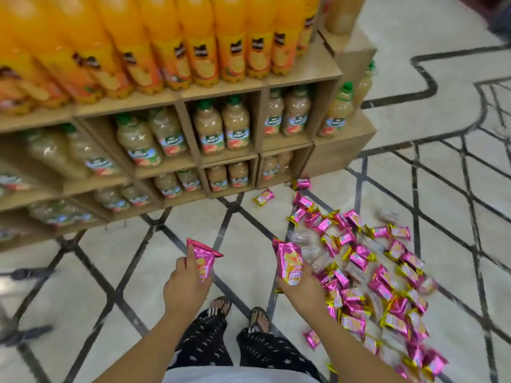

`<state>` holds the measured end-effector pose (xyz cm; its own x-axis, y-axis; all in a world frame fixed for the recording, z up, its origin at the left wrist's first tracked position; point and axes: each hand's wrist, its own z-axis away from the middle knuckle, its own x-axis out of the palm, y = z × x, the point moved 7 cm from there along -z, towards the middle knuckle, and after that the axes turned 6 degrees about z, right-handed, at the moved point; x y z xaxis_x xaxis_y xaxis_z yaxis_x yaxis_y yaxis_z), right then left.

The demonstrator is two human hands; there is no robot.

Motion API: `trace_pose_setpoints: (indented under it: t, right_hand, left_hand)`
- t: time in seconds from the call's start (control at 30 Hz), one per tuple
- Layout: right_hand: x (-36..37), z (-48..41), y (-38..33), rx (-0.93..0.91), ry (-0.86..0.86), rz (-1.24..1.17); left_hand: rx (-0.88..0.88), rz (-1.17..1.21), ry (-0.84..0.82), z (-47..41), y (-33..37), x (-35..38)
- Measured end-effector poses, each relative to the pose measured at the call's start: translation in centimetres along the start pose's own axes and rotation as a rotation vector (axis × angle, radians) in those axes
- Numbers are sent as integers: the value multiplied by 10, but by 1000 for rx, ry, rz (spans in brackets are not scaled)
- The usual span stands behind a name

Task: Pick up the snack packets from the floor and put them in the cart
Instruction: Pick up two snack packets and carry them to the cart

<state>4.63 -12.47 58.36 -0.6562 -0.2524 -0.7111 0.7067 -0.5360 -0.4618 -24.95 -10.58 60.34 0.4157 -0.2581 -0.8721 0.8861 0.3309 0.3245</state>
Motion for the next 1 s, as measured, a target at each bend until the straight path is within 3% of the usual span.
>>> trace_pose_setpoints:
  t: [0.27,0.57,0.83,1.0]
  right_hand:
    - [50,2,-76,-250,-196,264]
    - [159,66,-197,-556,-362,419]
    - [292,149,-302,-712,-528,472]
    - [351,200,-357,-822,-625,466]
  left_hand:
    - [-358,188,110,64,-99,-2]
    - [-728,355,256,153,-239,-24]
    - [-981,502,398,213,-375,-56]
    - [-1047,572,507,225,-436,-89]
